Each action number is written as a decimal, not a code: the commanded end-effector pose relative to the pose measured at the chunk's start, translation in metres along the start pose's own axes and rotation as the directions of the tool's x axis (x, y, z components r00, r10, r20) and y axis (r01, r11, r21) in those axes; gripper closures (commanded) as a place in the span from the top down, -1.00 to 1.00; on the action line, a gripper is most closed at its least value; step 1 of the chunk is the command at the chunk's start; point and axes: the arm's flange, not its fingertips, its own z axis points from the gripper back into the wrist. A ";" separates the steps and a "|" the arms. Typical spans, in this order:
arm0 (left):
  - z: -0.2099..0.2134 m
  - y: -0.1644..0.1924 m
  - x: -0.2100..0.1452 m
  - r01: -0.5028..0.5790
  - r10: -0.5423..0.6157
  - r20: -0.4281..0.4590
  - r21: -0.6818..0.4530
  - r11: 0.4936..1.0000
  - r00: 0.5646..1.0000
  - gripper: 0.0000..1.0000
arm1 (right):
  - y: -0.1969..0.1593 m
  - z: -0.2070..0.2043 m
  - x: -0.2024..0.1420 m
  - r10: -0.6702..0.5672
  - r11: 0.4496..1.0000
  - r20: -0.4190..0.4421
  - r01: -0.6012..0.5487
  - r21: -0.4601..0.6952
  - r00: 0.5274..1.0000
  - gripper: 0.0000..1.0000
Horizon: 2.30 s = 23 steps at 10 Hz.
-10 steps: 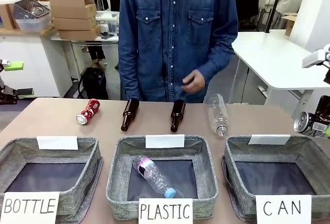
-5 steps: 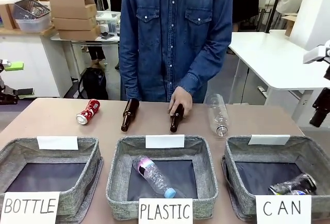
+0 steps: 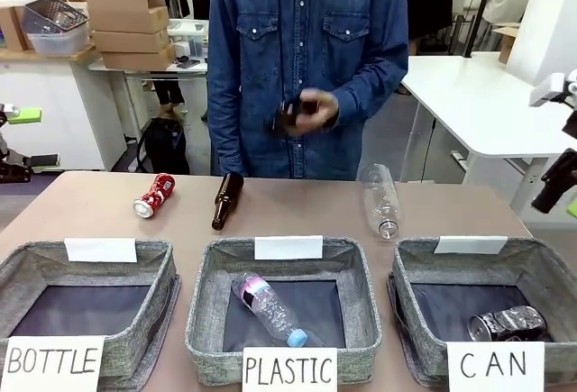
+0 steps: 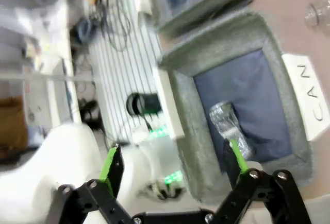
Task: Sort the can waste into the basket.
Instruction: Pick up the can waste from the table and place it in the right Fabric basket.
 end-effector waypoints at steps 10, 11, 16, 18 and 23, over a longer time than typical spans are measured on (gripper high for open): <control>0.000 0.000 -0.001 0.022 -0.022 -0.006 -0.011 1.000 1.000 1.00 | -0.027 0.056 0.019 -0.742 0.668 0.306 0.620 0.411 0.596 1.00; 0.000 0.000 -0.001 0.022 -0.022 -0.006 -0.011 1.000 1.000 1.00 | -0.027 0.056 0.019 -0.742 0.668 0.306 0.620 0.411 0.596 1.00; 0.000 0.000 -0.001 0.022 -0.022 -0.006 -0.011 1.000 1.000 1.00 | -0.027 0.056 0.019 -0.742 0.668 0.306 0.620 0.411 0.596 1.00; 0.000 0.000 -0.001 0.022 -0.022 -0.006 -0.011 1.000 1.000 1.00 | -0.027 0.056 0.019 -0.742 0.668 0.306 0.620 0.411 0.596 1.00; 0.135 -0.042 0.014 0.050 -0.088 0.253 0.153 0.987 0.963 1.00 | -0.027 0.056 0.019 -0.742 0.668 0.306 0.620 0.411 0.596 1.00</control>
